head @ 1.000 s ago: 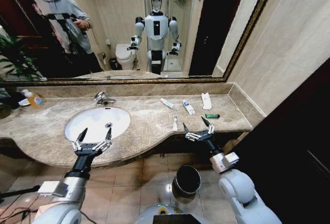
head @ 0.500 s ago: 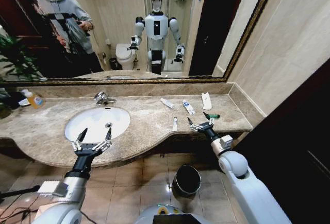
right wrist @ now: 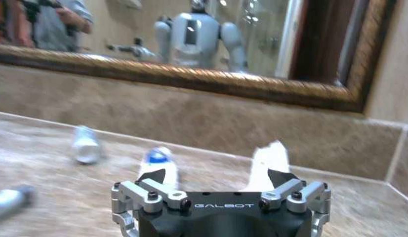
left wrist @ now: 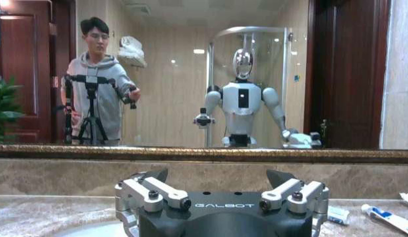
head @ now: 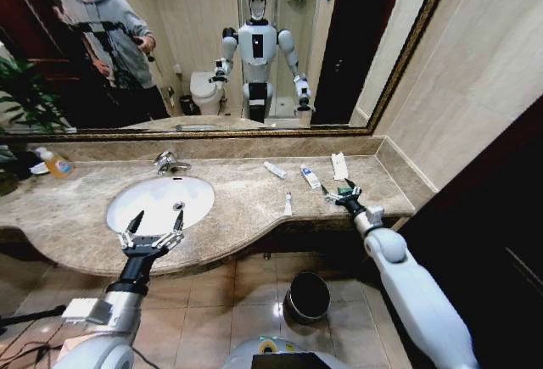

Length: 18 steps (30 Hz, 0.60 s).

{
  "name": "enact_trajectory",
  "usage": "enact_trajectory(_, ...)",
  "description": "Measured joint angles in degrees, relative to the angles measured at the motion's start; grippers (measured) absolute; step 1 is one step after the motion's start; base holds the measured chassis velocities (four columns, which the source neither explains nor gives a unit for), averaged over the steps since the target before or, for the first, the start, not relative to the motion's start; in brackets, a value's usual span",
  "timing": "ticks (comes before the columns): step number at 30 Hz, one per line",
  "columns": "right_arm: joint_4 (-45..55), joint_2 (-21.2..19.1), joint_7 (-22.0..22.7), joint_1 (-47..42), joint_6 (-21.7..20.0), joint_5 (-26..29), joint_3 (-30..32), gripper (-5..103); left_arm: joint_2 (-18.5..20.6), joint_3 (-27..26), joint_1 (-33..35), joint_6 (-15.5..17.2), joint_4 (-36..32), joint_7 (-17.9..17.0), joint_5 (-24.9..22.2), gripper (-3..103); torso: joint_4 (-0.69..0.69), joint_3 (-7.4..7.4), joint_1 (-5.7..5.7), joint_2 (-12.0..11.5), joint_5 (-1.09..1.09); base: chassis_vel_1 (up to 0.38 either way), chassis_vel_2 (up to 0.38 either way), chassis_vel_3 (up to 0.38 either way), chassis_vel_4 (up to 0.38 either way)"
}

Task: Pick up the trash from the sink and place it in the trash bin.

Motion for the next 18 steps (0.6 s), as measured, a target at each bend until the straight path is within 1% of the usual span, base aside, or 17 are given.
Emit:
enact_trajectory(2,-5.08,-0.17,-0.23,2.54,0.32,1.05,0.17,100,0.00,0.00,0.00,0.00,0.00,0.00,0.00,100,0.01,0.00,0.00,0.00,-0.01,0.000,0.000,0.000,0.000)
enact_trajectory(7,-9.09,-1.22,-0.37,3.58,0.20,3.38,1.14,100,0.00,0.00,0.00,0.00,0.00,0.00,0.00,100,0.00,0.00,0.00,0.00,-0.02,0.000,0.000,0.000,0.000)
enact_trajectory(14,-10.03,-2.35,-1.61,1.92,-0.56,6.33,1.66,100,0.00,0.00,0.00,0.00,0.00,0.00,0.00,100,-0.01,-0.01,0.00,0.00,-0.01,0.000,0.000,0.000,0.000)
enact_trajectory(15,-10.21,-2.39,-1.90,1.71,-0.64,6.62,1.71,100,-0.01,0.00,0.00,0.00,0.00,-0.01,0.00,100,0.00,-0.02,-0.01,0.01,-0.05,0.000,0.000,0.000,0.000)
enact_trajectory(18,-10.20,-2.03,-1.93,1.47,-0.86,6.76,1.79,100,0.00,0.00,0.00,0.00,0.00,0.00,0.00,100,0.00,-0.02,-0.01,0.01,-0.03,0.000,0.000,0.000,0.000)
